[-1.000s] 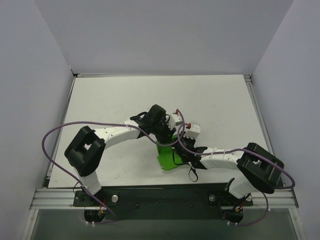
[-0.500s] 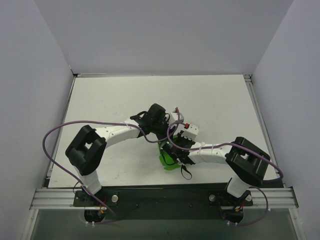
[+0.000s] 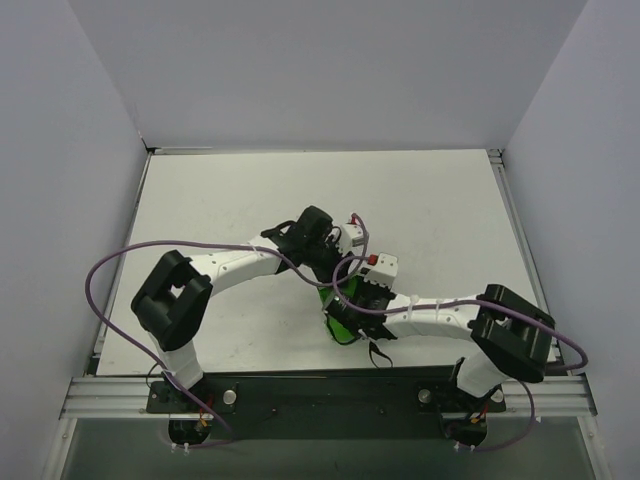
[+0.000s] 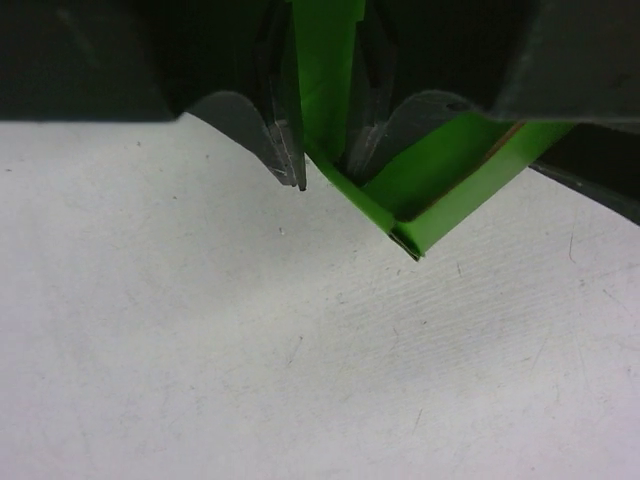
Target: Fold the paper box
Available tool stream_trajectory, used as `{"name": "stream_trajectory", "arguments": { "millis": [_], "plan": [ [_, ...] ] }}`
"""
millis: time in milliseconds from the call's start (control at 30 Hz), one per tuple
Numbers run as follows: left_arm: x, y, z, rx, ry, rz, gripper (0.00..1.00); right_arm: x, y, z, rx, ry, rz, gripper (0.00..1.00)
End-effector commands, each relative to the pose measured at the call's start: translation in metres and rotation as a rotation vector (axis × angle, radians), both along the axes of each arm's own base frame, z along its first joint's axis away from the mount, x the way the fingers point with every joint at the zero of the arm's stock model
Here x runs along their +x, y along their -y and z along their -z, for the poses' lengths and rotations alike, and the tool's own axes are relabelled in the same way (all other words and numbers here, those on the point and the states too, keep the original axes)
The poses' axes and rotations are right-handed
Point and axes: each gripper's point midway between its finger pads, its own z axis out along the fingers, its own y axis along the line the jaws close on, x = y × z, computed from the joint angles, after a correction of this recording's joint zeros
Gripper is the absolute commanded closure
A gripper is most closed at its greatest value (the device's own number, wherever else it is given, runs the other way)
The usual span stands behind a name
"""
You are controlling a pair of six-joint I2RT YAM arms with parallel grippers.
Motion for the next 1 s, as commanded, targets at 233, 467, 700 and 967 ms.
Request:
{"name": "stream_trajectory", "arguments": {
  "millis": [233,467,700,967],
  "plan": [
    [0.001,-0.045,0.022,0.171,-0.142,-0.161,0.75,-0.031,0.034,-0.054,-0.314,0.046,-0.148,0.38],
    [0.004,-0.054,0.034,0.213,-0.166,-0.227,0.75,-0.041,0.024,-0.075,-0.149,0.003,-0.252,0.23],
    [0.002,-0.07,0.062,0.253,-0.296,-0.32,0.58,-0.05,0.031,-0.064,0.18,-0.169,-0.286,0.27],
    [0.023,-0.074,0.041,0.17,-0.256,-0.389,0.14,-0.072,0.03,-0.027,0.21,-0.309,-0.299,0.27]
  ]
}}
